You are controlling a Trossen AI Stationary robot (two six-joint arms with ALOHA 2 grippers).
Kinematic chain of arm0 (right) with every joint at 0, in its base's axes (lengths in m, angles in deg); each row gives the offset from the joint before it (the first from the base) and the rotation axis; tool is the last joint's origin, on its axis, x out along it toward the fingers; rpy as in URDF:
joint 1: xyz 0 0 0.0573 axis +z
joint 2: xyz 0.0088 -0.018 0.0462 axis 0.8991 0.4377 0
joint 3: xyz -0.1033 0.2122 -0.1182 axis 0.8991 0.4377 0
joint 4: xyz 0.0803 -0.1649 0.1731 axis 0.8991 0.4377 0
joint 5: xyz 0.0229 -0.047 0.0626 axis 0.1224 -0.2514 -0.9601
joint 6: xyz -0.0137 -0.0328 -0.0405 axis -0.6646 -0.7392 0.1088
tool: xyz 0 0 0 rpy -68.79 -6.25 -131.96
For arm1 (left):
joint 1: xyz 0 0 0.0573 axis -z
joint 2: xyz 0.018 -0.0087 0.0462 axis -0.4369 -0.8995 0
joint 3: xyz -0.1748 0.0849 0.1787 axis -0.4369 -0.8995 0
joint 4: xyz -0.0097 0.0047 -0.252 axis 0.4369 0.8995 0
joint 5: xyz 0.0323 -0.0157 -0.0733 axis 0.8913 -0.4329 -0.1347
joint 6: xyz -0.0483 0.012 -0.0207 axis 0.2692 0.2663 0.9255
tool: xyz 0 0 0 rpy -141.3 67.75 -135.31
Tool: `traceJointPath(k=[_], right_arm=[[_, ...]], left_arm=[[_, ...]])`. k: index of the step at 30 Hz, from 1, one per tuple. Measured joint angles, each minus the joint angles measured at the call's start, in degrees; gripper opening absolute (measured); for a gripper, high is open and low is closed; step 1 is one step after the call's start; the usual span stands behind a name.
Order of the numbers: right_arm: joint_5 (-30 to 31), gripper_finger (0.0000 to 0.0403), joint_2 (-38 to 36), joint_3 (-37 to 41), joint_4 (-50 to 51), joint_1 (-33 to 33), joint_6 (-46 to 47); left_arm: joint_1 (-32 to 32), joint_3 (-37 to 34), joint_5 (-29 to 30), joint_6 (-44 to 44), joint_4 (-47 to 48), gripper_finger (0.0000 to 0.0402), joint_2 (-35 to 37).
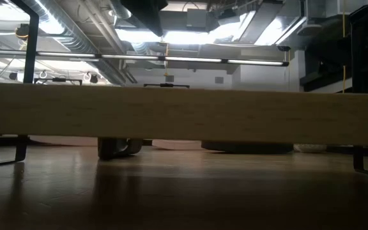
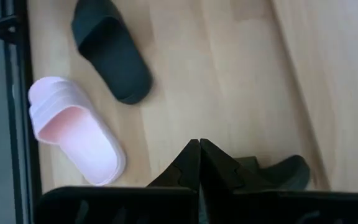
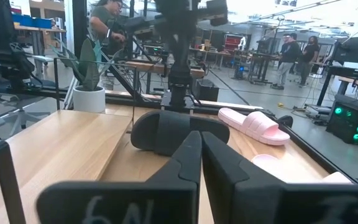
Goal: Pick and place slides into the shelf
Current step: Put the left black slide on the shelf
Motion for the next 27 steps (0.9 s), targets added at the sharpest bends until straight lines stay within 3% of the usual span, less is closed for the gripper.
traceJointPath(k=[11,21,27], right_arm=[[-0.04,0.0017,0.00,0.00,0.00,0.00,0.22],[-0.09,0.0017,0.00,0.00,0.00,0.00,0.41],[-0.17,0.0017,0.00,0.00,0.00,0.00,0.46]], left_arm=[[5.08,3.70,1.90,3.48,5.89,0.0000,-5.39],[6.55,3.70,1.86,14.55,6.40,0.0000,-6.12],[6.60,3.70,2.12,12.33,6.01,0.0000,-6.12]])
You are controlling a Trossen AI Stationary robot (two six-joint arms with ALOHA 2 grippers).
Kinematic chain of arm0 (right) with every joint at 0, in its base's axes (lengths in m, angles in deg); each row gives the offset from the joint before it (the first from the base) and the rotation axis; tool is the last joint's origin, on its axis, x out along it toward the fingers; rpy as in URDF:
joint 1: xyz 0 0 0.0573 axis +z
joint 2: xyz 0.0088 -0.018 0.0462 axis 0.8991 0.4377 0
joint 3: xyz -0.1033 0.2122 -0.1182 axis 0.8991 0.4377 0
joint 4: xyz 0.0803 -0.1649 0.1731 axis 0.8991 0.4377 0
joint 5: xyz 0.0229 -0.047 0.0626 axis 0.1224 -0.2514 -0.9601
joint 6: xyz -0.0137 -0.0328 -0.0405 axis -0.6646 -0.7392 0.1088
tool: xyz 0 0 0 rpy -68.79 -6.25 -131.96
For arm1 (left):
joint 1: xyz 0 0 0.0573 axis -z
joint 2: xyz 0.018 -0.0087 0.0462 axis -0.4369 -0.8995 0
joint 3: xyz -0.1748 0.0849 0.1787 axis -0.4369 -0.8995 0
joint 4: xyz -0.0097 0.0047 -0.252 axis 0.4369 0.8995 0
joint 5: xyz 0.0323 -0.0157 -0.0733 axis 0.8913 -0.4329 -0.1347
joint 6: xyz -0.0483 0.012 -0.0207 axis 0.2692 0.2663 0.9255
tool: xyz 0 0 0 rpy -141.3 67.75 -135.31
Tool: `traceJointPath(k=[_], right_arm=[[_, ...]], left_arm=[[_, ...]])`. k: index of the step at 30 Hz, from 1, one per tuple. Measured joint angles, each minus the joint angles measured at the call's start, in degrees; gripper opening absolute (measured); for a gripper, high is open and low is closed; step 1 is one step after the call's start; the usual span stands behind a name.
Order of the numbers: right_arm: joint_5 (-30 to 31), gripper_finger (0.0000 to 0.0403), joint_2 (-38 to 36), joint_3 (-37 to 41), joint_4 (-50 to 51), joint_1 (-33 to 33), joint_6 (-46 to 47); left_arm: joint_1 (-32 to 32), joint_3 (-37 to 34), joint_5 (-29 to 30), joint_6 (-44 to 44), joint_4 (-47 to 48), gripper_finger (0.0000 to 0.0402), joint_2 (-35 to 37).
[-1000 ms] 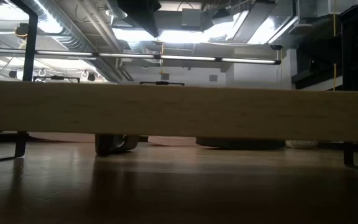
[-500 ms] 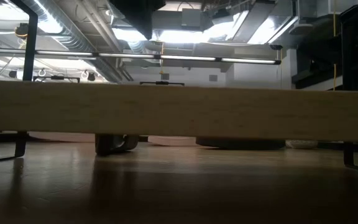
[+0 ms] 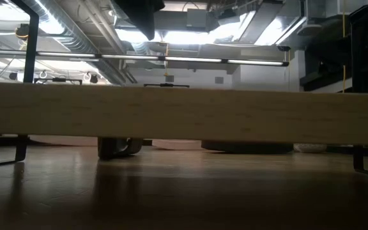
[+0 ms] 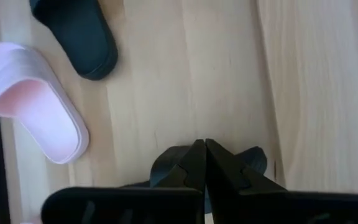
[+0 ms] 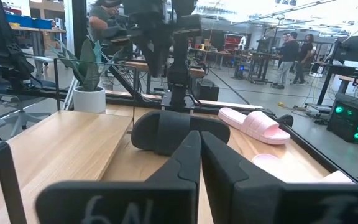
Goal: Pick and place slides into the shelf
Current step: Put the left black slide on the shelf
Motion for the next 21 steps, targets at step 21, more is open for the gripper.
traceJointPath(k=[21], right_arm=[[0.02,0.0017,0.00,0.00,0.39,0.00,1.27]], left_arm=[[-0.07,-0.02,4.55,-2.31,-0.33,0.0100,0.00]])
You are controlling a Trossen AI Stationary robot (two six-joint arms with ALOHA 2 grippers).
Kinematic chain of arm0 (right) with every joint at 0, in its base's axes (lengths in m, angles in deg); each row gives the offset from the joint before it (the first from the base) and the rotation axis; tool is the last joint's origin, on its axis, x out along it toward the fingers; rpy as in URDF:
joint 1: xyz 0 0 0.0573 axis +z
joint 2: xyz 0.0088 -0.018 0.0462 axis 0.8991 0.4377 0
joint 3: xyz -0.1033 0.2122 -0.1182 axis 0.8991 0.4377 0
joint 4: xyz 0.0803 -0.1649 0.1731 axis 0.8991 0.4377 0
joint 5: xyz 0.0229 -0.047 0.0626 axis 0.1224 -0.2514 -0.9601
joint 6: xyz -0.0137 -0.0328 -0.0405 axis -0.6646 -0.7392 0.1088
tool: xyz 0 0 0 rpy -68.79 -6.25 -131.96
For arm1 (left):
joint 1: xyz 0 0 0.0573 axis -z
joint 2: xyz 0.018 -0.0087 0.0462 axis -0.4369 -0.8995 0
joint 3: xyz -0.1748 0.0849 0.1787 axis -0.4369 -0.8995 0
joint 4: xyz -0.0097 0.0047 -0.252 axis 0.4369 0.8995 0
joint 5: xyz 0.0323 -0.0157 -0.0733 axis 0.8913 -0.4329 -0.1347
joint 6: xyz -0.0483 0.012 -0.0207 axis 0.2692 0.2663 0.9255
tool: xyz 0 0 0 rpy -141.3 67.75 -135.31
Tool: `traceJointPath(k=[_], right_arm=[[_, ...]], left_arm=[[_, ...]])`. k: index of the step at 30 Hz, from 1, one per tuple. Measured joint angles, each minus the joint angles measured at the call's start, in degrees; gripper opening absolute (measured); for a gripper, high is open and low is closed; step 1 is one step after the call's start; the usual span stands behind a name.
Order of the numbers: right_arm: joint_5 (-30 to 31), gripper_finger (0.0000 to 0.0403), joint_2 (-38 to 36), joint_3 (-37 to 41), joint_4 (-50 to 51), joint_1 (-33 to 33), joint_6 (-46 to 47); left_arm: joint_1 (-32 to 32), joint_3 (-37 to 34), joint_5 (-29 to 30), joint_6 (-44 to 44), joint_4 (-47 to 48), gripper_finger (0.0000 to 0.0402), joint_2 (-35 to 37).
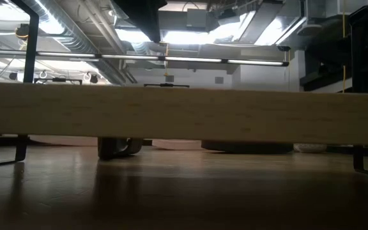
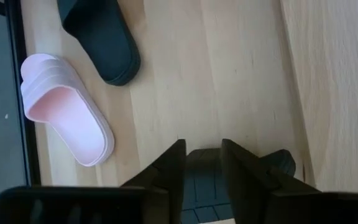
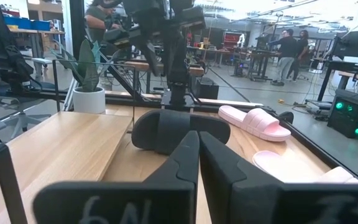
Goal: Pick and place slides into the shelf
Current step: Put the left black slide on the shelf
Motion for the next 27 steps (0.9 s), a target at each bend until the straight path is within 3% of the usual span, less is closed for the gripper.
traceJointPath(k=[27], right_arm=[[0.00,0.0017,0.00,0.00,0.34,0.02,0.48]], left_arm=[[2.80,0.07,-3.29,-0.57,-2.21,0.0110,-7.10]])
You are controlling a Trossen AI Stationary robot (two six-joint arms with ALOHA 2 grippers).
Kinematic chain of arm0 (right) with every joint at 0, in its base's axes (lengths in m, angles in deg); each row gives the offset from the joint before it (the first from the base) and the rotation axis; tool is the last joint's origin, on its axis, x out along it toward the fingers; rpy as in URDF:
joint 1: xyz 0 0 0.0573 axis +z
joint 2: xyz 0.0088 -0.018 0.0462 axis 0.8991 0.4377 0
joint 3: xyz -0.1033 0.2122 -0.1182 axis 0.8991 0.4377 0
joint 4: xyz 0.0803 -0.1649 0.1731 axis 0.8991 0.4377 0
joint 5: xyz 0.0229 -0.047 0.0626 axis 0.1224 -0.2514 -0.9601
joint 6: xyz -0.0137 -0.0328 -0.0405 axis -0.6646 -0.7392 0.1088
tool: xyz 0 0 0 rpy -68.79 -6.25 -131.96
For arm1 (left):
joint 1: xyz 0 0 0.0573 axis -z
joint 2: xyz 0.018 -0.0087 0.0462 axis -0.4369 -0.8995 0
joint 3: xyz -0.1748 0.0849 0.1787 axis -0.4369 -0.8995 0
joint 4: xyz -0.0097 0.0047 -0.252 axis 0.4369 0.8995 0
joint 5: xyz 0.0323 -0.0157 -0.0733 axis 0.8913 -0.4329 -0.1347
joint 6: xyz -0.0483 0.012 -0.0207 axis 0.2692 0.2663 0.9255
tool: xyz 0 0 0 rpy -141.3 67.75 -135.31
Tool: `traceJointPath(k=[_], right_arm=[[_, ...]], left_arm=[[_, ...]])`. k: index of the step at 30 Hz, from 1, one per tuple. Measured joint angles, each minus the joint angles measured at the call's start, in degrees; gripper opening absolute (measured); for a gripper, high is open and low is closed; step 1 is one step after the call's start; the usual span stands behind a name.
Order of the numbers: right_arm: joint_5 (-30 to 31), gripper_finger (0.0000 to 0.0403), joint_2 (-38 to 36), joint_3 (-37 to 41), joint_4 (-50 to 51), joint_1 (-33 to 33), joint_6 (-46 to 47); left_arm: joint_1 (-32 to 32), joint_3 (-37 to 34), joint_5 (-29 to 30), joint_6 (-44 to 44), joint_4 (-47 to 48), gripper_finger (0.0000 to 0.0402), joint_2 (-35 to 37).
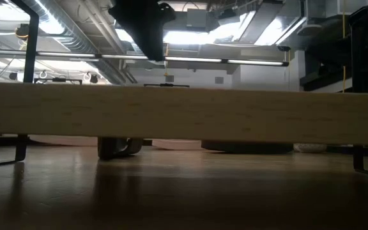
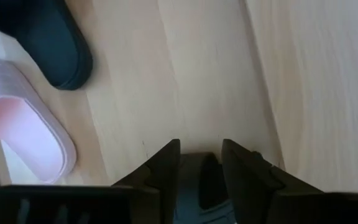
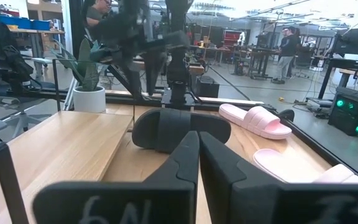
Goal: Pick and place slides into the shelf
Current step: Put the left black slide on the shelf
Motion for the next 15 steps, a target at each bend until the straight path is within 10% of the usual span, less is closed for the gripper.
traceJointPath(k=[15], right_arm=[[0.00,0.0017,0.00,0.00,0.31,0.00,1.18]], left_arm=[[1.48,-0.07,0.26,2.06,6.53,0.0110,-6.07]])
